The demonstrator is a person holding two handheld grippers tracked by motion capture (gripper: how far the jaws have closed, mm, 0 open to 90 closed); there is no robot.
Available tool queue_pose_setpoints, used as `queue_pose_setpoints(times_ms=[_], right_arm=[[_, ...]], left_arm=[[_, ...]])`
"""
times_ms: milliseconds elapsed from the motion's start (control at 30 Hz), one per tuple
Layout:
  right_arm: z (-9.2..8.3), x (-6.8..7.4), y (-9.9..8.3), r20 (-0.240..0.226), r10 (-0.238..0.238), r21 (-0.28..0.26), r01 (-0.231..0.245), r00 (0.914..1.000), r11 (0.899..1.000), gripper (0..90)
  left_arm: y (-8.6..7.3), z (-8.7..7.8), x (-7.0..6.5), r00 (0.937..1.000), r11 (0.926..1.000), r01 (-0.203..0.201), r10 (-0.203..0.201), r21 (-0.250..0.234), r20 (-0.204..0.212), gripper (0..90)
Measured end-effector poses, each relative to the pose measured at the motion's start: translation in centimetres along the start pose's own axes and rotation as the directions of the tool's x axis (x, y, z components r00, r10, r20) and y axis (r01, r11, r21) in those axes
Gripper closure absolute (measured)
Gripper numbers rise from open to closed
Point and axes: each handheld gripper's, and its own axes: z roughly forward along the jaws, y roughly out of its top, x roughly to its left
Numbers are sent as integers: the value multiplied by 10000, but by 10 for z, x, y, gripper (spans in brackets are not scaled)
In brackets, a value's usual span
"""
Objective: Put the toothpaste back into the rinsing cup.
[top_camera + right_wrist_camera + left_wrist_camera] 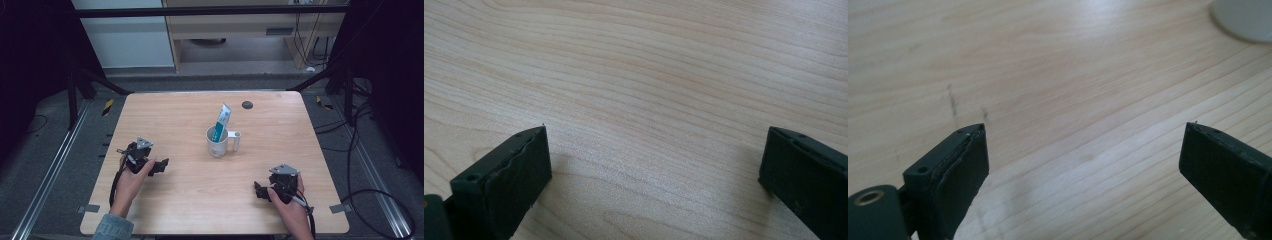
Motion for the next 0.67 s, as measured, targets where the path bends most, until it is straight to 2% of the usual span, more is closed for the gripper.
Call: queue_pose_setpoints(times_ms=[100, 233, 333, 433, 533, 600, 667], right_arm=[[0, 0, 0, 2, -3, 0, 3, 10000, 10000, 4], [0, 0, 0, -1, -3, -1, 3, 10000, 10000, 4], [0, 0, 0, -27, 36, 8, -36, 10000, 10000, 4], [0, 0, 0, 0, -2, -3, 2, 10000, 10000, 4], [0, 0, 0, -2, -10, 0, 10, 10000, 10000, 4], [0, 0, 0, 0, 1, 0, -1, 10000, 10000, 4], [0, 0, 0, 0, -31, -5, 31, 10000, 10000, 4]], left_arm=[[-11, 6, 13, 9996, 9993, 134, -125, 340, -249, 60], [-17, 11, 23, 9984, 9981, 98, -65, 602, -562, 60], [-21, 13, 31, 9978, 9972, 238, -194, 703, -628, 59], [-24, 16, 39, 9978, 9972, 525, -502, 528, -430, 45], [-27, 18, 44, 9980, 9987, 485, -478, 152, -403, 39], [-32, 20, 48, 9979, 9982, 505, -518, -324, -398, 20], [-32, 20, 49, 9974, 9979, 556, -571, -343, -430, 17]])
